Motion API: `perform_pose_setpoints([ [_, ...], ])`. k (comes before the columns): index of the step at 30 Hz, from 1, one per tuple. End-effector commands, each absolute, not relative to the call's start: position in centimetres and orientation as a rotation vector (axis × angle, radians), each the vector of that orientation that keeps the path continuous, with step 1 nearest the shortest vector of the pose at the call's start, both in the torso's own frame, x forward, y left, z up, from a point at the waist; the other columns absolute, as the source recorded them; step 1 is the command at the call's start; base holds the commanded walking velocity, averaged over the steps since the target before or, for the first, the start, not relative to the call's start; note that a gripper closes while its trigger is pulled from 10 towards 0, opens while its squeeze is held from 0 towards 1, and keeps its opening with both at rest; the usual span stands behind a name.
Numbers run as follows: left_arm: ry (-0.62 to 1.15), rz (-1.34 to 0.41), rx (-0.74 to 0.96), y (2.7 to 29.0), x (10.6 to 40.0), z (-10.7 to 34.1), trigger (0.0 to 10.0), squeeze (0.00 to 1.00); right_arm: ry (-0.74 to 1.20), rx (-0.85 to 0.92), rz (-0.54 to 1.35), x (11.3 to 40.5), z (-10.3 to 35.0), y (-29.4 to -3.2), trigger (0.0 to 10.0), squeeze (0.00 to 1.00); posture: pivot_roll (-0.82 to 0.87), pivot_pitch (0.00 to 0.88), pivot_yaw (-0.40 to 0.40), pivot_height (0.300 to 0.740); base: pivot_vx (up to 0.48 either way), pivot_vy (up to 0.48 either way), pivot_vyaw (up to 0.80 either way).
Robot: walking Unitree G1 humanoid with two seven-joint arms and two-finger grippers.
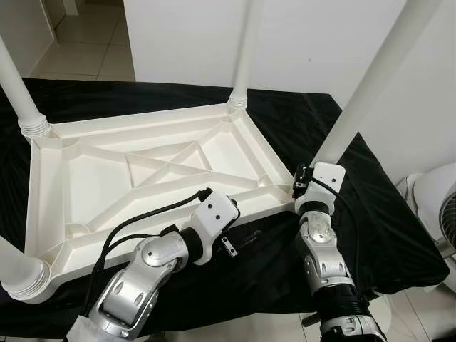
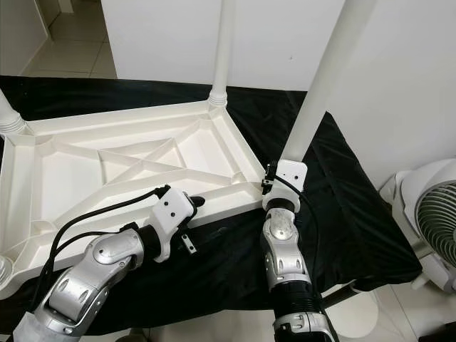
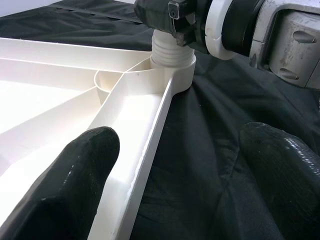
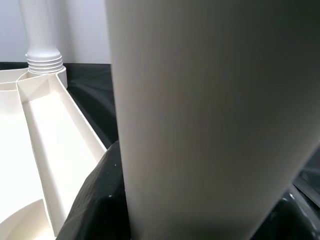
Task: Building children table
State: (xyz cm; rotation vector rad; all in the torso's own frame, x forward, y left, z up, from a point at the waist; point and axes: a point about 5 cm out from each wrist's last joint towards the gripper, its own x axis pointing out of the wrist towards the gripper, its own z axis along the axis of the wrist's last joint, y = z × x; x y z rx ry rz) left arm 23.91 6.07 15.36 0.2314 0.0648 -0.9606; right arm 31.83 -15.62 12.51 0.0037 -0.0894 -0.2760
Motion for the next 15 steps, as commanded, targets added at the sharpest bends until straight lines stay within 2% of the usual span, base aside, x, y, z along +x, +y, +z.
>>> perform_pose_setpoints([
  [1, 0.088, -0.993, 0.227, 5.87, 23.55, 15.06, 10.0, 0.00, 0.084, 0.002, -0.397, 30.58, 8.98, -18.09, 10.0, 0.00, 0.13, 0.040, -0.080, 0.740, 0.000, 0.000, 0.00],
  [15, 0.096, -0.998, 0.229, 5.93, 23.48, 15.15, 10.0, 0.00, 0.049, 0.010, -0.411, 30.72, 9.82, -17.71, 10.0, 0.00, 0.14, 0.055, -0.066, 0.740, 0.000, 0.000, 0.00],
])
